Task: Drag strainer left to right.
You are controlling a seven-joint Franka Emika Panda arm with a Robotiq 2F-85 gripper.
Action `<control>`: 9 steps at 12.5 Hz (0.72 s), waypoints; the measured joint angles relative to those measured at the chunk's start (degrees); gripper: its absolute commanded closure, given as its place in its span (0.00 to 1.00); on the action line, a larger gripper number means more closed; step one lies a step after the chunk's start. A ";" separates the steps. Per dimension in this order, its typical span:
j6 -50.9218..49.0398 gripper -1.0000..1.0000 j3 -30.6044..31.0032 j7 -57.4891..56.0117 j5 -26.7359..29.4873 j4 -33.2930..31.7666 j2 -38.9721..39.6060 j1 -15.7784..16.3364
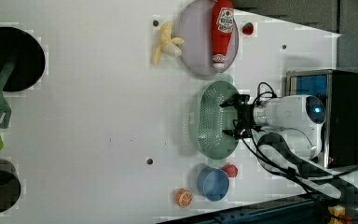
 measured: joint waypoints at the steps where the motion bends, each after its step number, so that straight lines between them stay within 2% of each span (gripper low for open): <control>1: 0.22 0.00 -1.42 -1.43 -1.59 -0.22 -0.41 -0.07; 4: -0.28 0.00 -5.22 -3.27 0.43 0.22 -0.25 -0.30; 9: -0.11 0.00 -7.93 -8.53 0.48 -0.56 -0.80 -3.19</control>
